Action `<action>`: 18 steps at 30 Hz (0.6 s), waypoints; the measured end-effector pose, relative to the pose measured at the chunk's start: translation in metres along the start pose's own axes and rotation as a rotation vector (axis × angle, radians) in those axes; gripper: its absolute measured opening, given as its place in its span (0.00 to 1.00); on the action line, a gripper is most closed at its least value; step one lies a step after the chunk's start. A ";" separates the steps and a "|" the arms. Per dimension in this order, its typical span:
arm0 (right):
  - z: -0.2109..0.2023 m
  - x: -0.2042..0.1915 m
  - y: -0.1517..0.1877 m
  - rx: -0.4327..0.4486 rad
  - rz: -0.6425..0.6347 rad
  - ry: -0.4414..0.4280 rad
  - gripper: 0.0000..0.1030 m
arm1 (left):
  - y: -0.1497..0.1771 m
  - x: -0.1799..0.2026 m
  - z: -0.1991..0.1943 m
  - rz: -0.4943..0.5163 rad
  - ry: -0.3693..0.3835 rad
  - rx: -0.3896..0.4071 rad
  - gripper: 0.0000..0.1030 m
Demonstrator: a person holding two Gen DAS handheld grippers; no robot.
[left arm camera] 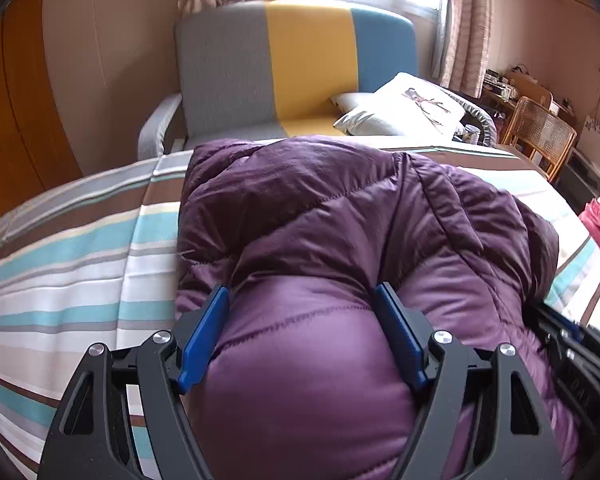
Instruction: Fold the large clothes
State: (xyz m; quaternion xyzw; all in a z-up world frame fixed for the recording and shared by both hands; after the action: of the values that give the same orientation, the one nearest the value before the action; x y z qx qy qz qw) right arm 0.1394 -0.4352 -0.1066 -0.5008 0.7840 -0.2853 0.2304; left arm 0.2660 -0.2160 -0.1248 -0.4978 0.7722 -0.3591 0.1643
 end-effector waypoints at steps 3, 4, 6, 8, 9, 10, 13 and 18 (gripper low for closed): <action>-0.001 0.000 0.001 -0.003 0.002 0.002 0.21 | 0.002 0.000 -0.001 0.007 -0.001 0.007 0.73; -0.001 0.000 0.001 -0.004 -0.001 0.004 0.21 | 0.002 -0.001 -0.001 0.005 0.001 0.004 0.73; -0.003 0.000 -0.001 -0.013 -0.006 0.008 0.21 | 0.001 -0.001 0.000 0.004 0.003 0.002 0.73; -0.010 0.001 -0.006 -0.012 -0.001 0.009 0.21 | 0.001 -0.003 0.000 0.000 0.005 0.003 0.73; -0.016 0.002 -0.009 -0.003 0.010 0.009 0.21 | 0.001 -0.003 0.000 -0.002 0.005 0.003 0.73; -0.024 0.004 -0.014 0.022 0.035 0.000 0.21 | 0.002 -0.004 0.000 -0.005 0.006 0.003 0.73; -0.037 0.000 -0.027 0.072 0.062 -0.029 0.21 | 0.001 -0.003 0.001 -0.006 -0.001 0.002 0.73; -0.003 -0.012 -0.043 0.037 0.000 0.029 0.21 | 0.001 -0.003 0.001 -0.013 0.001 0.005 0.74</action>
State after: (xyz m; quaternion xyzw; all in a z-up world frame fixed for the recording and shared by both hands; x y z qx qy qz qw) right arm 0.1708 -0.4383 -0.0743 -0.4922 0.7820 -0.3069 0.2281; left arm 0.2673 -0.2130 -0.1267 -0.5021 0.7682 -0.3623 0.1629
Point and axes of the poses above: each gripper's, at about its wrist camera, not at the fingertips, and z roughly the way its jaws point, x to its right, y to its underside, the point moved 3 cm from there along z, roughly the way its jaws point, and after that the axes turned 10 degrees about y, right-handed, at the moved point
